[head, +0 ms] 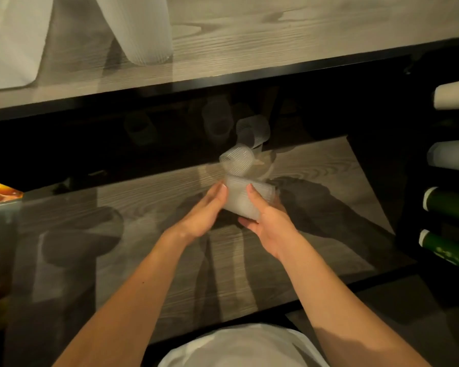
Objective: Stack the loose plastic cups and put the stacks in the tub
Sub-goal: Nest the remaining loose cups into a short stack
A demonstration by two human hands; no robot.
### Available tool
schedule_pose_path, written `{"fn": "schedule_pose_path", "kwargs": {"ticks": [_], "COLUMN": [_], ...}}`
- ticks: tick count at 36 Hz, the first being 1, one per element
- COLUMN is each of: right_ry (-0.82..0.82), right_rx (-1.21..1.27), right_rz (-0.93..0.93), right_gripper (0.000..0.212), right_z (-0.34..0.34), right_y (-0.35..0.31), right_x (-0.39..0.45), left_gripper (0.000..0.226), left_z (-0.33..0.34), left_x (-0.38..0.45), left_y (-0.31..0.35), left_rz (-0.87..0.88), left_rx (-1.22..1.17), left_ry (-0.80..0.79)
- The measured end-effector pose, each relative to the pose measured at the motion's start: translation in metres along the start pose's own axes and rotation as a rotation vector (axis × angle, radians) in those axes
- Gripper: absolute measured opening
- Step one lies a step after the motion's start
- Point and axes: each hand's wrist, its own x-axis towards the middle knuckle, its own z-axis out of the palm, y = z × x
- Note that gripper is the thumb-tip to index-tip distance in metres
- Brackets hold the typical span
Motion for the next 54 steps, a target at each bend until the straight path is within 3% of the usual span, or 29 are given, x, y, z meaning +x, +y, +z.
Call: {"fn": "schedule_pose_path", "kwargs": {"ticks": [1,3,5,6,9,13,16,18,20,22,24,26,28,31,33,35,37,39,42,43,47,50,54], "right_ry": [0.027,0.086,0.13,0.15,0.192,0.163,0.157,0.149,0.137,0.115,0.095,0.088,0.063,0.03,0.007,-0.036,-0.038,-0.016,0.043,0.067,0.087,0.084,0.054], "right_rx": [0.021,0.062,0.076,0.075,0.097,0.124,0.14,0.166,0.19,0.204,0.189,0.116,0.008,-0.039,-0.004,0.042,0.063,0.097,0.114,0.12,0.117,0.15,0.234], "right_rz": [-0.02,-0.04,-0.032,-0.026,-0.012,0.007,0.044,0.057,0.066,0.064,0.049,0.019,-0.012,-0.014,0.009,0.026,0.026,0.022,0.012,0.011,-0.001,-0.003,-0.024], "right_gripper": [0.087,0.076,0.064,0.062,0.062,0.056,0.062,0.071,0.079,0.078,0.078,0.072,0.069,0.066,0.065,0.066,0.07,0.079,0.08,0.076,0.064,0.063,0.063], "right_z": [-0.004,-0.012,-0.021,-0.025,-0.038,-0.054,-0.062,-0.063,-0.062,-0.06,-0.059,-0.06,-0.062,-0.064,-0.063,-0.064,-0.067,-0.073,-0.074,-0.075,-0.076,-0.075,-0.074], "right_y": [-0.002,-0.006,-0.01,-0.012,-0.014,-0.017,-0.017,-0.018,-0.018,-0.019,-0.021,-0.023,-0.026,-0.029,-0.031,-0.031,-0.034,-0.039,-0.042,-0.044,-0.047,-0.05,-0.053], "right_x": [0.0,0.001,0.002,0.003,0.002,0.0,0.004,0.007,0.009,0.01,0.012,0.014,0.015,0.017,0.017,0.02,0.021,0.024,0.026,0.027,0.032,0.031,0.028], "left_gripper": [0.05,0.053,0.049,0.052,0.07,0.083,0.075,0.061,0.05,0.05,0.058,0.067,0.072,0.065,0.076,0.1,0.107,0.09,0.057,0.054,0.045,0.024,0.019], "left_z": [0.002,0.004,0.007,0.008,0.014,0.01,-0.002,-0.001,0.006,0.011,0.014,0.016,0.016,0.011,0.012,0.018,0.025,0.034,0.036,0.039,0.052,0.05,0.04], "left_x": [0.005,0.028,0.057,0.072,0.104,0.12,0.112,0.099,0.085,0.072,0.06,0.053,0.05,0.053,0.056,0.061,0.065,0.075,0.102,0.111,0.135,0.144,0.125], "left_y": [0.005,0.014,0.025,0.027,0.034,0.03,0.027,0.027,0.023,0.016,0.008,0.006,0.009,0.014,0.015,0.014,0.018,0.031,0.047,0.053,0.068,0.059,0.044], "left_rz": [0.022,0.105,0.219,0.261,0.268,0.073,-0.047,-0.116,-0.202,-0.231,-0.172,-0.098,-0.066,-0.086,-0.145,-0.202,-0.204,-0.137,0.017,0.03,0.038,0.023,-0.003], "left_rx": [0.026,0.119,0.403,0.536,0.869,1.145,0.971,0.608,0.062,-0.346,-0.458,-0.343,-0.08,0.174,0.176,0.127,0.073,0.029,0.204,0.332,0.676,0.532,0.414], "left_ry": [0.063,0.339,0.582,0.624,0.57,0.471,0.364,0.392,0.452,0.337,0.167,0.074,0.018,-0.019,-0.019,-0.135,-0.243,-0.146,0.385,0.487,0.474,0.5,0.537]}}
